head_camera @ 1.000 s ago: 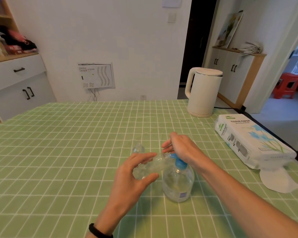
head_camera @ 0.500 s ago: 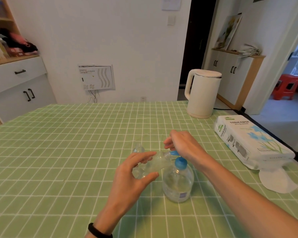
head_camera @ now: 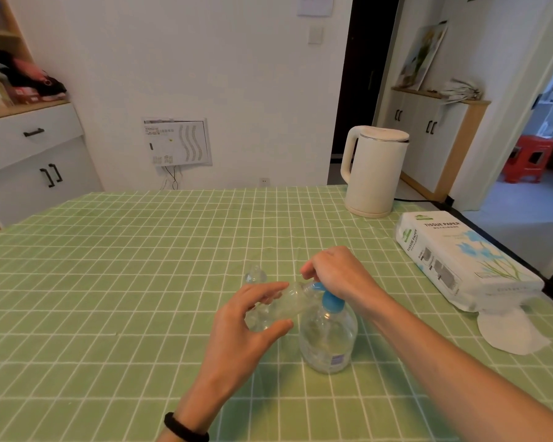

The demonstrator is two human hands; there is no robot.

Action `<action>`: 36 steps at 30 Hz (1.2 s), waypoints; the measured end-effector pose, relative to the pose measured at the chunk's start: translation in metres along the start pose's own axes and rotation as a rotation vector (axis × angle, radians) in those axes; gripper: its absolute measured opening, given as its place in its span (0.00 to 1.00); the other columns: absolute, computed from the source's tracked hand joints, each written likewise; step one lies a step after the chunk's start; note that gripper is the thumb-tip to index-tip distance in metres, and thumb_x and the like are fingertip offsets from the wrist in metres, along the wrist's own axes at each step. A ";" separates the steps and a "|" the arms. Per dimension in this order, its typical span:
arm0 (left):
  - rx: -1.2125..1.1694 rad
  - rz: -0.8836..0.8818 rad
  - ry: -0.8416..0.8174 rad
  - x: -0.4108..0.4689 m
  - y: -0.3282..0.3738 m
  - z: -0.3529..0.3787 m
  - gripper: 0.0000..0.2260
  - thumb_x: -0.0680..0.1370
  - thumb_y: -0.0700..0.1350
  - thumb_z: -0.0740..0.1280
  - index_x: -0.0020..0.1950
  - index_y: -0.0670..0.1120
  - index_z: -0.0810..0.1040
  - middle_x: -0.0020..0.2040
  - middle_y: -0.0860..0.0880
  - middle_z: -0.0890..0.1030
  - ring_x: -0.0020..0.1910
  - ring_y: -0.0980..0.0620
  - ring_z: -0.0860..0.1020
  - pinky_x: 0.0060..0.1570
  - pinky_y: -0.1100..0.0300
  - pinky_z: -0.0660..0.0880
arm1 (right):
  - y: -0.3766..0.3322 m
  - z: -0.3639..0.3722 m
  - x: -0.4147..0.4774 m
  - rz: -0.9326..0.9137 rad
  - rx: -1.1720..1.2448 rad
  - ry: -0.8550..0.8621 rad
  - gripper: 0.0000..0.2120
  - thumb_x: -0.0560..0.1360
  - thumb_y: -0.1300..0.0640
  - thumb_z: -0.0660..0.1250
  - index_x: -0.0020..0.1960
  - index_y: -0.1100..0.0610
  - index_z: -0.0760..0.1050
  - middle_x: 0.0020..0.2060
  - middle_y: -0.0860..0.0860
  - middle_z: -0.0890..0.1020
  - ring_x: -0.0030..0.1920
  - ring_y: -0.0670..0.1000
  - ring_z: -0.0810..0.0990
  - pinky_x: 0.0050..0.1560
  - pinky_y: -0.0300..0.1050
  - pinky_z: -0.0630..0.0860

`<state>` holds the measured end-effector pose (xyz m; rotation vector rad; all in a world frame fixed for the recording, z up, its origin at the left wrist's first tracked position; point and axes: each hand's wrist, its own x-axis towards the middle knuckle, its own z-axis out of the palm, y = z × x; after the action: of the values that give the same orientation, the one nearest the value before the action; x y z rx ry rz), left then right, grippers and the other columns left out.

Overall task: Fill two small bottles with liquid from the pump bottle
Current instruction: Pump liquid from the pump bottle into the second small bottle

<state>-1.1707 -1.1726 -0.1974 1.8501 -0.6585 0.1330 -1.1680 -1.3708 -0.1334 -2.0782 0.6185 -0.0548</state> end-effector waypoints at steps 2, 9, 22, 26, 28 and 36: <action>0.002 0.003 0.005 0.000 0.000 -0.001 0.24 0.71 0.41 0.82 0.63 0.58 0.84 0.55 0.59 0.86 0.58 0.60 0.81 0.57 0.75 0.71 | -0.004 -0.004 -0.001 -0.008 -0.013 0.004 0.10 0.79 0.57 0.66 0.46 0.55 0.87 0.45 0.47 0.86 0.49 0.50 0.84 0.49 0.48 0.77; 0.000 0.006 0.012 0.001 0.000 -0.001 0.25 0.70 0.41 0.82 0.63 0.60 0.84 0.54 0.61 0.85 0.58 0.59 0.81 0.57 0.76 0.71 | -0.006 -0.004 -0.003 -0.022 -0.029 0.009 0.13 0.80 0.57 0.64 0.47 0.54 0.87 0.45 0.44 0.86 0.52 0.49 0.84 0.53 0.49 0.77; -0.010 -0.012 0.003 0.000 -0.004 0.003 0.24 0.70 0.42 0.82 0.63 0.60 0.84 0.55 0.63 0.85 0.58 0.59 0.82 0.58 0.73 0.73 | -0.002 0.002 -0.003 0.006 -0.050 0.023 0.14 0.80 0.57 0.64 0.54 0.61 0.87 0.54 0.56 0.89 0.59 0.59 0.86 0.67 0.61 0.80; -0.018 -0.013 0.017 0.001 -0.001 0.001 0.24 0.70 0.41 0.82 0.62 0.60 0.84 0.54 0.62 0.85 0.58 0.58 0.82 0.57 0.73 0.73 | -0.006 -0.002 -0.005 -0.016 -0.063 0.056 0.19 0.79 0.56 0.62 0.60 0.66 0.84 0.59 0.61 0.87 0.63 0.63 0.84 0.67 0.63 0.79; -0.021 -0.014 0.020 0.001 0.000 0.001 0.24 0.70 0.40 0.82 0.61 0.61 0.84 0.54 0.61 0.86 0.58 0.58 0.82 0.57 0.73 0.72 | -0.006 -0.002 -0.006 -0.019 -0.054 0.056 0.18 0.80 0.56 0.62 0.59 0.66 0.85 0.59 0.60 0.88 0.63 0.63 0.84 0.67 0.61 0.79; -0.029 -0.012 0.015 0.001 -0.001 0.001 0.24 0.70 0.40 0.82 0.62 0.59 0.84 0.54 0.60 0.86 0.58 0.59 0.82 0.58 0.74 0.72 | -0.003 0.001 -0.003 0.010 -0.050 0.036 0.14 0.80 0.58 0.62 0.49 0.59 0.88 0.48 0.50 0.89 0.56 0.56 0.86 0.63 0.57 0.81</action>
<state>-1.1693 -1.1738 -0.1983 1.8231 -0.6360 0.1293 -1.1691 -1.3672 -0.1313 -2.1260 0.6575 -0.0721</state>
